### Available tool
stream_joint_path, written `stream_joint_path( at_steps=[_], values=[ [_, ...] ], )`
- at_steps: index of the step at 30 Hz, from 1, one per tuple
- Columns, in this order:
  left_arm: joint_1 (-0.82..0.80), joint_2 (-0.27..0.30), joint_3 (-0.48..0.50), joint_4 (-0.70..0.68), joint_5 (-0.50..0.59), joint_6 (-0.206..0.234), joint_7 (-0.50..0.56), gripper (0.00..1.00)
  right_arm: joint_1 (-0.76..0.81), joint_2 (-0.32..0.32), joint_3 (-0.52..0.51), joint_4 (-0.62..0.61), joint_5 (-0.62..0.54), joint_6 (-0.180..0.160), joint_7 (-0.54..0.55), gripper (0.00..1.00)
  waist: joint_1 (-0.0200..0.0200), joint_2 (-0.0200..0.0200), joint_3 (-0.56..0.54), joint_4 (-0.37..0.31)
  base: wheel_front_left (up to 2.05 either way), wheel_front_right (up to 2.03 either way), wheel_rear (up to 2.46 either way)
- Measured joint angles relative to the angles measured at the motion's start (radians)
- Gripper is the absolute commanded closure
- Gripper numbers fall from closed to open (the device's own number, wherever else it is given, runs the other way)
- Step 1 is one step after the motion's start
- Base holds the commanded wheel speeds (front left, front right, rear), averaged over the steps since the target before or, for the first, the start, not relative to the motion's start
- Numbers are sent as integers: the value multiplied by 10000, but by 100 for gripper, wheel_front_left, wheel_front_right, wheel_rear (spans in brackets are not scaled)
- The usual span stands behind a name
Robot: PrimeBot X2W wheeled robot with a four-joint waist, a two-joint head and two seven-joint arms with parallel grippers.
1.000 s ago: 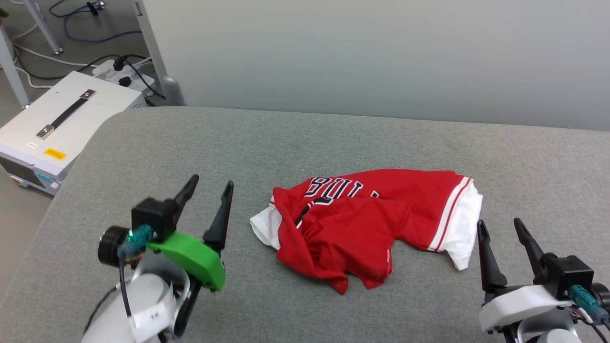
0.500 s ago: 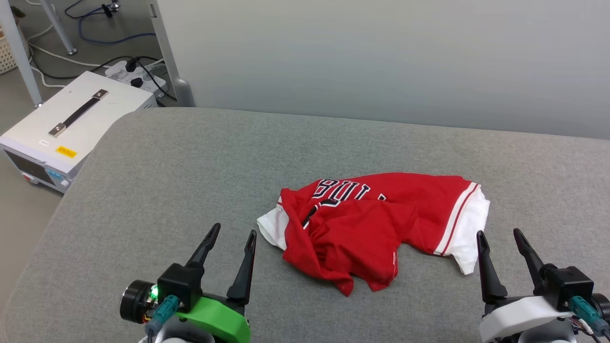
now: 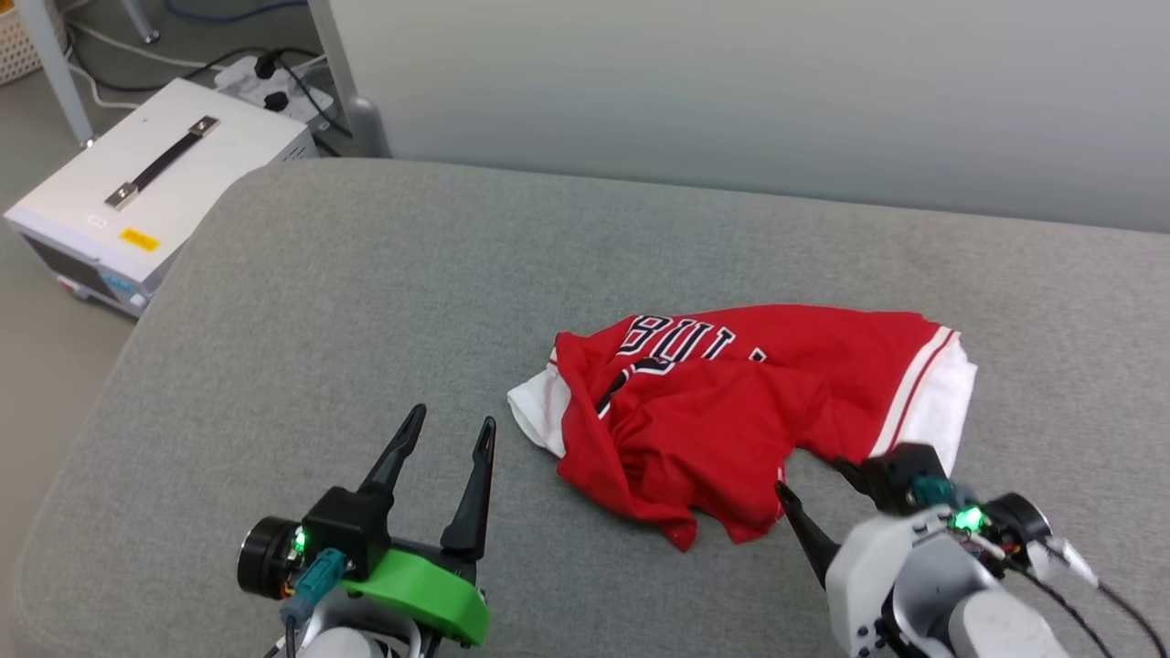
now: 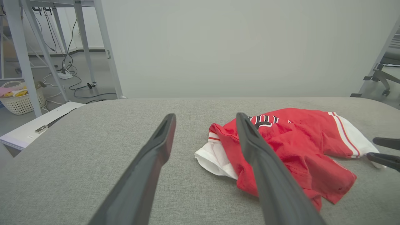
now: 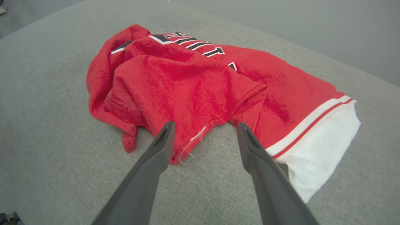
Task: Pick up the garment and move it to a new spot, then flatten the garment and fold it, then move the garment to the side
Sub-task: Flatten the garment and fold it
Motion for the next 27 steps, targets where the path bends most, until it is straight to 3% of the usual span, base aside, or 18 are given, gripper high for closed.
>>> stream_joint_path(
  at_steps=[5, 8, 13, 20, 21, 22, 23, 27],
  values=[
    [-347, -336, 105, 104, 221, -221, 0, 0, -1255, -1350, 1567, -393, 1720, 0, 3014, 0, 1, 0, 432, 345, 0, 0, 0],
    [-493, -474, 184, 128, 276, -305, 0, 0, -1930, -1745, 1981, -261, 2631, -6, 4178, 0, 1, 0, 651, 629, 0, 0, 0],
    [-715, -698, 198, 251, 378, -437, 0, 0, -2900, -2347, 3216, 874, 3294, -2, 5085, 0, 1, 0, 1077, 1387, 0, 0, 0],
    [-733, -784, 257, 389, 545, -487, 0, 0, -3334, -2633, 3910, 1797, 3505, -4, 5162, 0, 1, 0, 1330, 1901, 0, 0, 0],
    [-733, -792, 274, 405, 545, -495, 0, 0, -3359, -2646, 3956, 1885, 3576, -4, 5160, 10, 1, 0, 1335, 1935, 0, 0, 0],
    [-732, -794, 301, 420, 548, -514, 0, 0, -3399, -2671, 4008, 1969, 3630, -4, 5147, 64, 1, 0, 1323, 1945, 0, 0, 0],
    [-732, -798, 320, 428, 564, -514, 0, 0, -3440, -2685, 4069, 2025, 3695, -4, 5112, 100, 1, 0, 1304, 1939, 0, 0, 0],
    [-722, -821, 382, 533, 631, -516, 0, 0, -3472, -2692, 4286, 2251, 3950, -4, 4984, 100, 1, 0, 1126, 1839, 0, 0, 0]
  ],
)
